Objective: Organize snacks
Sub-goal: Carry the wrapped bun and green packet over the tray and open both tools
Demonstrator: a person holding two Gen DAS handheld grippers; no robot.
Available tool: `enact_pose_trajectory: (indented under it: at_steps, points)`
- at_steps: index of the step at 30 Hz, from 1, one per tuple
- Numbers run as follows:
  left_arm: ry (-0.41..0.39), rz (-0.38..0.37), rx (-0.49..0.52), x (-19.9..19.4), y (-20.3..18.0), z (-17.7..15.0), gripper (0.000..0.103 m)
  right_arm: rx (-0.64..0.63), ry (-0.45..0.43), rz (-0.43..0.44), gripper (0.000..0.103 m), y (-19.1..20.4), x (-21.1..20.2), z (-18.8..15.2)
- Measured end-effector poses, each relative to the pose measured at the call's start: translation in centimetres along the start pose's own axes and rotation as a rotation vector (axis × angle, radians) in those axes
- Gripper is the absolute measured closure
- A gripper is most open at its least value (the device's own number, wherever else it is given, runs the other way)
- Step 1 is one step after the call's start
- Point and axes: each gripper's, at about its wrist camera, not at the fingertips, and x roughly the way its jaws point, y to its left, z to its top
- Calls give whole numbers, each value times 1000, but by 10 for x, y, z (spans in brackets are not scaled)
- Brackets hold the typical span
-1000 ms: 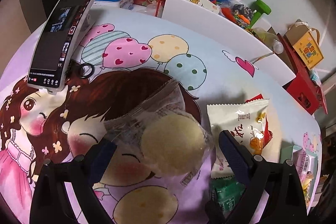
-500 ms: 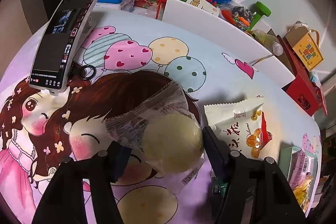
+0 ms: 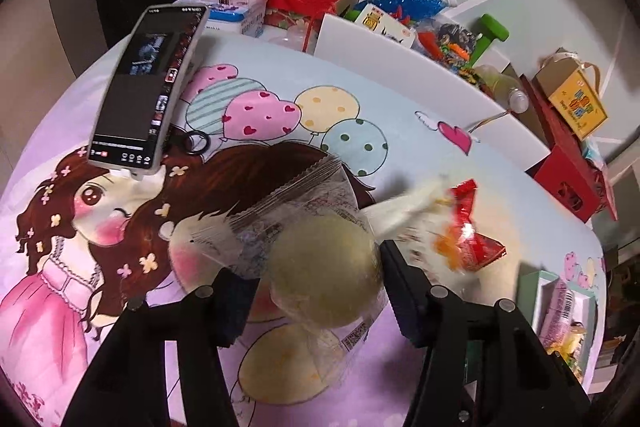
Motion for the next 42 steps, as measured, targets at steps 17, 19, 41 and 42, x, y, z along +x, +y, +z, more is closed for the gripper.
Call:
enact_pose_trajectory:
  at_steps: [17,19,41,42]
  points:
    - [-45,-26,11,-53,-6,-27,42,87,-54,-31,36,-22,-58,-15]
    - [-40,-31,17,-55,-8,-32,42,99,-61,-37,36,-27,-66,-19]
    - [-93,-106,229,-91,-92,-59,42,232,-136,-150,36,-102,-129,-55]
    - [-96,-111,241,-92,-98,-61,42,249,-139,-158,36,-109,-131,-56]
